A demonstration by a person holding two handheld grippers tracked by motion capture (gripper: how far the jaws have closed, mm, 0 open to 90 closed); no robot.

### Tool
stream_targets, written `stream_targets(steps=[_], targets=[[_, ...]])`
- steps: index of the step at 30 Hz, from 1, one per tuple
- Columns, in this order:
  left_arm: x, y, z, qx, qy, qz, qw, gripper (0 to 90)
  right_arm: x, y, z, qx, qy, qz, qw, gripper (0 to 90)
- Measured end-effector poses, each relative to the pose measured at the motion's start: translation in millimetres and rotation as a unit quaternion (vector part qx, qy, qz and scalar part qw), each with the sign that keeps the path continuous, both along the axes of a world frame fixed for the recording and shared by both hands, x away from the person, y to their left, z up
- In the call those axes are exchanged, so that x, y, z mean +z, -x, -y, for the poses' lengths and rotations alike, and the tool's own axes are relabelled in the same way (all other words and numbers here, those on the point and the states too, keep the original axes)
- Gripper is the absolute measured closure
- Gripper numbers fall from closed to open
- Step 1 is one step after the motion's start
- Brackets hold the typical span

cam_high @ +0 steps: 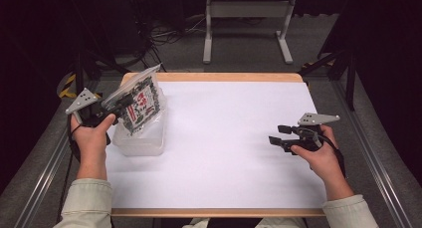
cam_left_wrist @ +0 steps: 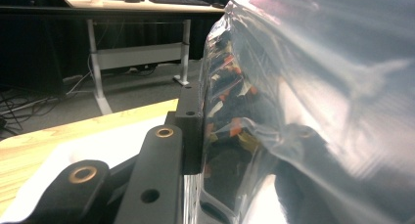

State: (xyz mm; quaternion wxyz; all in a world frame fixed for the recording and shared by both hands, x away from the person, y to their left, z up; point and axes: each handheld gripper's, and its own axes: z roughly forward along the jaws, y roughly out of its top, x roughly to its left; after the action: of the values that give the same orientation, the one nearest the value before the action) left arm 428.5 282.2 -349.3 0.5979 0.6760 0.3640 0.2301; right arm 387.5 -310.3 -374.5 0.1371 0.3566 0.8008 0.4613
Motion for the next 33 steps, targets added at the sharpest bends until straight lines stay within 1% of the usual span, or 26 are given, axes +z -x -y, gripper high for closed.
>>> stream_targets(steps=[5, 11, 12, 13, 15, 17, 19, 25, 31, 33], targets=[[-3.6, 0.2, -1.1, 0.001, 0.006, -0.001, 1.0, 72.1, -0.8, -0.6, 0.4, 0.0, 0.0, 0.0, 1.0, 37.6], [-11.0, -0.6, -7.9, 0.01, 0.023, -0.014, 0.9996, 72.1, -1.6, -0.6, -0.9, 0.0, 0.0, -0.003, 1.0, 37.5], [-12.7, -1.2, -7.9, 0.01, 0.021, -0.019, 0.9995, 72.1, -1.5, -0.5, -1.2, 0.0, 0.0, -0.003, 1.0, 37.4], [-14.7, -1.9, -7.6, 0.008, 0.023, -0.017, 0.9996, 72.1, -1.6, -0.5, -1.3, 0.0, 0.0, -0.003, 1.0, 37.4], [-13.9, -2.0, -5.2, 0.012, 0.023, -0.02, 0.9995, 72.2, -1.9, -0.7, -1.6, 0.001, -0.001, -0.004, 1.0, 37.4], [-12.2, -2.4, -2.0, 0.011, 0.01, -0.02, 0.9997, 72.2, -2.1, -0.8, -1.7, 0.002, -0.001, -0.004, 1.0, 37.3], [-11.3, -3.0, -0.5, 0.013, 0.007, -0.019, 0.9997, 72.1, -2.1, -0.7, -1.8, 0.001, -0.001, -0.004, 1.0, 37.3], [-14.8, -7.3, -9.0, 0.026, 0.028, -0.024, 0.999, 71.9, -1.7, -0.4, -0.9, 0.001, -0.003, -0.003, 1.0, 37.1], [-16.5, -9.8, -14.9, 0.031, 0.041, -0.03, 0.9982, 71.2, -1.1, -0.5, 0.3, -0.002, -0.006, -0.002, 1.0, 37.0], [-15.6, -9.4, -15.1, 0.029, 0.04, -0.031, 0.9983, 71.1, -1.4, -0.8, 0.4, -0.002, -0.007, -0.003, 1.0, 36.9]])
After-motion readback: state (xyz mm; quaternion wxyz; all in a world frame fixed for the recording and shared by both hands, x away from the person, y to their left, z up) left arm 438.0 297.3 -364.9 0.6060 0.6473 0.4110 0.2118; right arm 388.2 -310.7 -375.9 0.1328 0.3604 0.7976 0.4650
